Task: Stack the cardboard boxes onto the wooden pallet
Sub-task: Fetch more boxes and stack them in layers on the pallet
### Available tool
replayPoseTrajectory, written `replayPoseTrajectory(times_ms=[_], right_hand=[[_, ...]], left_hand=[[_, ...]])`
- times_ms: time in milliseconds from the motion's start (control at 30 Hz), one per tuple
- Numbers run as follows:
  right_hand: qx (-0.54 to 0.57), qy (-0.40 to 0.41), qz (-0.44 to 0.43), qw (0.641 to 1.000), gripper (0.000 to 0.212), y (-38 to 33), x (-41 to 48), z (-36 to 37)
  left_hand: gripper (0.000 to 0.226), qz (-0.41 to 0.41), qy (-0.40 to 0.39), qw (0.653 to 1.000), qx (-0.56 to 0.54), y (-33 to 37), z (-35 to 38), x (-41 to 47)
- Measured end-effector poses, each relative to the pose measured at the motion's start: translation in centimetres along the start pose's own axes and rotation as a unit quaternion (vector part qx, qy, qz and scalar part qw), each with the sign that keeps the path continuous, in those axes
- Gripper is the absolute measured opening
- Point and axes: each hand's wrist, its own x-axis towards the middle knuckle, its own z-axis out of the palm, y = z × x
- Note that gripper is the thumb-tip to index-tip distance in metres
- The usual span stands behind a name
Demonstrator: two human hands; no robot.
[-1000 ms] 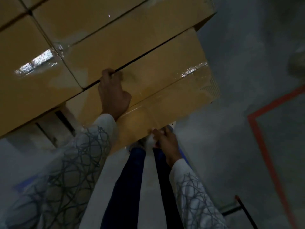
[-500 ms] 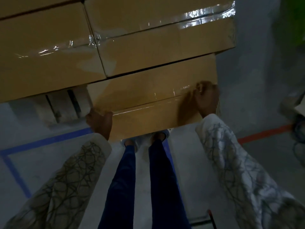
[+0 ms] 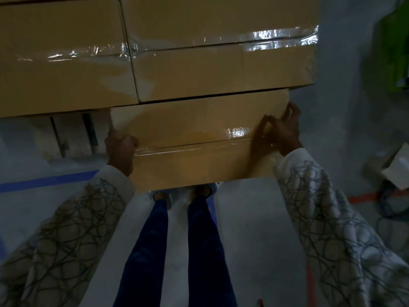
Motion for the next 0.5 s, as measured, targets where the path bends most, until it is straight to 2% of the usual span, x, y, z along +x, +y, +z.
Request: replayPoseTrajectory(times_ms=[100, 200, 367, 500], right_hand=[[0.007, -0.010, 0.003, 1.000, 0.098, -0.1, -0.1, -0.5], [0.009, 0.014, 0.005, 1.000, 0.099, -0.9, -0.9, -1.0], [-0.013, 0.049, 0.002, 0.999, 0.084, -1.3, -0.9, -2.7], [-0.008, 0.067, -0.002, 0.998, 0.081, -1.3, -0.5, -4.7]], left_hand=[[0.082, 0.000, -0.014, 0.999, -0.037, -0.2, -0.5, 0.6], [0.081, 0.000, -0.020, 1.000, -0.023, -2.1, -0.4, 2.9], [0.043, 0.010, -0.051, 0.996, -0.074, -0.8, 1.1, -0.3], [0.041, 0.007, -0.084, 0.993, -0.087, -0.1, 2.3, -2.2]])
